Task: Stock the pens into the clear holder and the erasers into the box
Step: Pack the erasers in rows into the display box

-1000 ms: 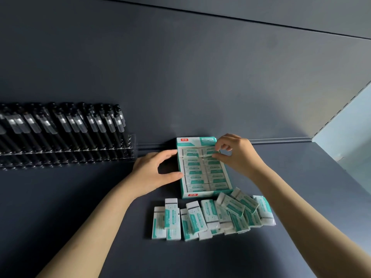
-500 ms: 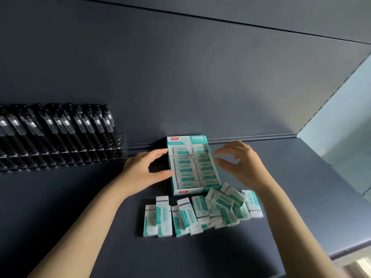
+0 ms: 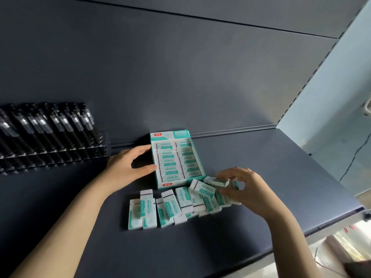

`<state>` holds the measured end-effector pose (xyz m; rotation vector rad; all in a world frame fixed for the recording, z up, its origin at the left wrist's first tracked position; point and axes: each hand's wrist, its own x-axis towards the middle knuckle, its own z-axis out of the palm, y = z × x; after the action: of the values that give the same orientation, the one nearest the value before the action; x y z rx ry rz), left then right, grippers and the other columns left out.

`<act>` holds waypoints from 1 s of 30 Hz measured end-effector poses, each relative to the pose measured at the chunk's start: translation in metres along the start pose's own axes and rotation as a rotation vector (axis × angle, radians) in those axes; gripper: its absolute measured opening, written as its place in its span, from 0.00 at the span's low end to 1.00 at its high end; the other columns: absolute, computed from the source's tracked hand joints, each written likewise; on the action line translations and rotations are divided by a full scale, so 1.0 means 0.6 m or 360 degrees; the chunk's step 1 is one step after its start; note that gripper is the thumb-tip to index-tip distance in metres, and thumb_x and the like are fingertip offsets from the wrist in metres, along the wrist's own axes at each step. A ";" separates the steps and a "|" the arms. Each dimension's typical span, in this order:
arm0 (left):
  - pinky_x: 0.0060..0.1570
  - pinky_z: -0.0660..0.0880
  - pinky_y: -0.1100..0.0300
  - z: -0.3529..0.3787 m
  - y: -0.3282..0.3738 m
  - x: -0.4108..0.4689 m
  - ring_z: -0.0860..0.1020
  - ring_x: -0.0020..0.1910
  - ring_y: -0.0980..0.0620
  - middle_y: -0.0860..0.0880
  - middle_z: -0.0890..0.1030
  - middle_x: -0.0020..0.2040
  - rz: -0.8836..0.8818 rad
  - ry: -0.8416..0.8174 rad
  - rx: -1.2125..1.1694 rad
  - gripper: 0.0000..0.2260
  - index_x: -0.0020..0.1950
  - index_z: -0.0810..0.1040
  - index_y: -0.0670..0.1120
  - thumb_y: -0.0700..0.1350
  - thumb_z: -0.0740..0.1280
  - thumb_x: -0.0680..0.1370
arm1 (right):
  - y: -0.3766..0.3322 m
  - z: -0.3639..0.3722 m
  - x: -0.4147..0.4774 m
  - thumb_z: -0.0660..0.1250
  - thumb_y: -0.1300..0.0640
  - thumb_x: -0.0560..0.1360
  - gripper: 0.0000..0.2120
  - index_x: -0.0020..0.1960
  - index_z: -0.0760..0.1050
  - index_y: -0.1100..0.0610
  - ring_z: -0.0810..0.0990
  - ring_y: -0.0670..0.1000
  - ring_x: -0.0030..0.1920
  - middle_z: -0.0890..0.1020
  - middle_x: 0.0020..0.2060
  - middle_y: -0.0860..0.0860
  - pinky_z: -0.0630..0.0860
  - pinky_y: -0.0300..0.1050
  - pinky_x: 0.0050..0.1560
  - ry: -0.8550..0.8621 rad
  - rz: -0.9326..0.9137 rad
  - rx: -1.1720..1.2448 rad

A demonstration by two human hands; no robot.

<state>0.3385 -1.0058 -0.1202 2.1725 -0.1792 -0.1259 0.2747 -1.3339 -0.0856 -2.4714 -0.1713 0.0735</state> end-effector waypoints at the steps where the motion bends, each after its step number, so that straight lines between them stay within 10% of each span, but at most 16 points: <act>1: 0.67 0.61 0.61 0.000 0.001 -0.001 0.65 0.65 0.67 0.64 0.70 0.63 0.0000 -0.0001 -0.0001 0.27 0.69 0.69 0.63 0.54 0.74 0.73 | 0.001 0.000 0.000 0.76 0.51 0.70 0.14 0.49 0.78 0.35 0.72 0.35 0.53 0.81 0.48 0.34 0.67 0.28 0.48 0.0017 0.0021 0.0036; 16: 0.67 0.62 0.63 0.000 -0.004 0.005 0.67 0.64 0.67 0.63 0.71 0.63 0.0032 -0.0004 -0.0004 0.27 0.68 0.70 0.64 0.55 0.74 0.71 | -0.026 -0.009 0.023 0.76 0.59 0.71 0.07 0.46 0.82 0.48 0.80 0.47 0.48 0.84 0.44 0.45 0.76 0.44 0.51 0.0373 -0.0103 0.0543; 23: 0.71 0.63 0.56 -0.002 -0.013 0.009 0.68 0.67 0.63 0.62 0.72 0.65 0.0025 -0.0021 0.0022 0.26 0.59 0.68 0.76 0.71 0.68 0.62 | -0.104 0.038 0.136 0.76 0.56 0.71 0.07 0.47 0.82 0.50 0.77 0.34 0.46 0.83 0.45 0.38 0.69 0.26 0.45 0.0077 -0.0398 0.0061; 30: 0.73 0.63 0.49 0.000 -0.017 0.014 0.67 0.70 0.58 0.67 0.70 0.62 -0.0013 -0.0009 0.0093 0.35 0.69 0.67 0.68 0.72 0.65 0.62 | -0.115 0.091 0.190 0.74 0.56 0.72 0.07 0.50 0.82 0.53 0.79 0.44 0.50 0.84 0.51 0.44 0.75 0.40 0.52 -0.0048 -0.0497 -0.0151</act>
<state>0.3479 -1.0015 -0.1285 2.2318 -0.1791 -0.1333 0.3752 -1.2305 -0.0873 -2.5072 -0.5822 -0.0318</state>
